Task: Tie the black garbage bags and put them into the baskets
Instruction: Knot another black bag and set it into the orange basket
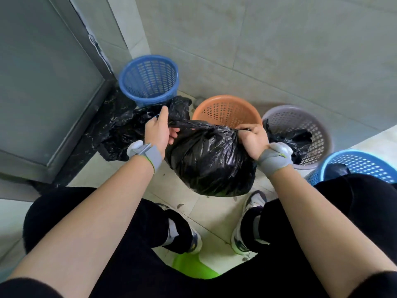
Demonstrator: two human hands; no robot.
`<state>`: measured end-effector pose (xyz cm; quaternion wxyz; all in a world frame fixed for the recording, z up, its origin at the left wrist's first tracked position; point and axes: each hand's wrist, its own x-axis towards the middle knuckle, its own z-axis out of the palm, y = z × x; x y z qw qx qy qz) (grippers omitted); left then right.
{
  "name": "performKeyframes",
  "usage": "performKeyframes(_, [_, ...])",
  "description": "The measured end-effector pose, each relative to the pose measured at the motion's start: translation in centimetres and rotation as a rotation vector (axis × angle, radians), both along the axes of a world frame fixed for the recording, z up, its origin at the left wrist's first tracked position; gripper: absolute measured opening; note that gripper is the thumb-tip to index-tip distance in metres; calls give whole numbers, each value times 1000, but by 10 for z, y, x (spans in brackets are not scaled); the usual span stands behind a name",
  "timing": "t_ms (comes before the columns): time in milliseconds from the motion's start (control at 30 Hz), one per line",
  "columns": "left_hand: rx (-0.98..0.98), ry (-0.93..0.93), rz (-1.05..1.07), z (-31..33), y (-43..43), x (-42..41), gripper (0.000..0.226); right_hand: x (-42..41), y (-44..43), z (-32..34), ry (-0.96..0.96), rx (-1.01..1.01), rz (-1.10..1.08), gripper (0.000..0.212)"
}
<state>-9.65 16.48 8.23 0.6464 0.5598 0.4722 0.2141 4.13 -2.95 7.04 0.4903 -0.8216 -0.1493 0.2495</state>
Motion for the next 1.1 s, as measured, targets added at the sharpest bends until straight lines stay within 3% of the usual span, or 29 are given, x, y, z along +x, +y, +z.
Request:
performKeyframes(100, [18,-37,17,16,-2,5,29,13,-5,15,-45,78,-148,18])
performKeyframes(300, [10,-19,4,13,7,2,31,30,-8,30,-108,21,-367,18])
performKeyframes(400, [-69,44,6,-9,16,7,27,42,1,20,-23,24,-466,24])
performKeyframes(467, [-142,92,-13,-32,22,14,27,52,14,11,123,65,-533,16])
performKeyframes(600, [-278,185,-85,-73,26,32,46,70,41,-5,425,253,-568,9])
performKeyframes(733, [-340,280,-112,-104,22,54,52,88,54,-36,473,184,-595,11])
performKeyframes(833, [-474,258,-96,-120,17,72,38,96,56,-55,476,154,-593,15])
performKeyframes(967, [-473,272,-119,-130,16,80,14,97,52,-76,378,42,-494,25])
performKeyframes(1067, [-409,315,-120,-135,24,76,14,93,49,-89,90,-285,-291,36])
performKeyframes(1100, [-398,315,-118,-138,27,75,17,89,52,-92,-3,-306,-217,36])
